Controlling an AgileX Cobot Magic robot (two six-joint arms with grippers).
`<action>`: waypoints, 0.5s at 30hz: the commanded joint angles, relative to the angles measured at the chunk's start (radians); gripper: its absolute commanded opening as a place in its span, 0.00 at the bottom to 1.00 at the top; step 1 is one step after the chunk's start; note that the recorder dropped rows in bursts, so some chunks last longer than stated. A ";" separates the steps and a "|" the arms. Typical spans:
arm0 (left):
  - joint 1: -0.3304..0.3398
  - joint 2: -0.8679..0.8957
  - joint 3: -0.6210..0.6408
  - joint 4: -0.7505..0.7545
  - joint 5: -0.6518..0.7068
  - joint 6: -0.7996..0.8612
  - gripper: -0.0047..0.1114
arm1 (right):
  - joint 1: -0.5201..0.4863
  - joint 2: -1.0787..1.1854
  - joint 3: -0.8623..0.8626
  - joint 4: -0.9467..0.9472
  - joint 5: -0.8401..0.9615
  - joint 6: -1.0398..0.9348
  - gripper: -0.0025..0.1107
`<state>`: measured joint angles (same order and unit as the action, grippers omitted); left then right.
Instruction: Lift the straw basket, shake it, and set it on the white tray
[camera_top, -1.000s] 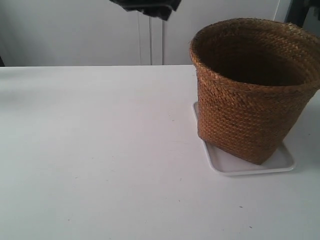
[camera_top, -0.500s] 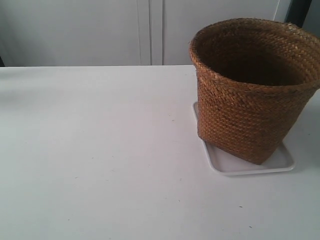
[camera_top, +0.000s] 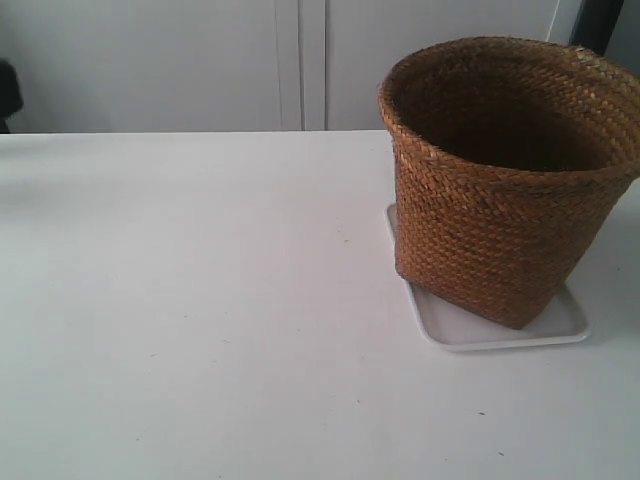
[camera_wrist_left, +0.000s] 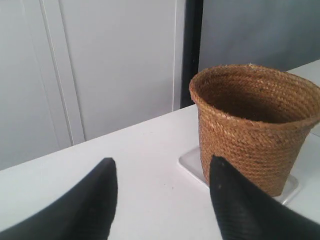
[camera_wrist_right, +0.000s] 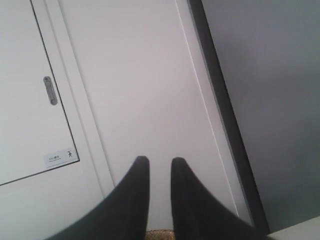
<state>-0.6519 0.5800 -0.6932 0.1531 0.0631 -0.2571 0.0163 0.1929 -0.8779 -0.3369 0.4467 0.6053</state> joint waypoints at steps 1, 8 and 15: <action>-0.001 -0.154 0.163 -0.014 -0.098 -0.013 0.55 | -0.005 -0.123 0.027 0.003 0.121 -0.002 0.13; -0.001 -0.302 0.400 -0.007 -0.241 0.004 0.55 | -0.005 -0.193 0.023 0.001 0.347 -0.030 0.12; 0.001 -0.341 0.613 0.023 -0.468 0.074 0.55 | -0.005 -0.193 0.040 0.001 0.498 -0.030 0.12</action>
<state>-0.6519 0.2512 -0.1411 0.1654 -0.2966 -0.2244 0.0163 0.0000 -0.8443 -0.3369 0.9000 0.5838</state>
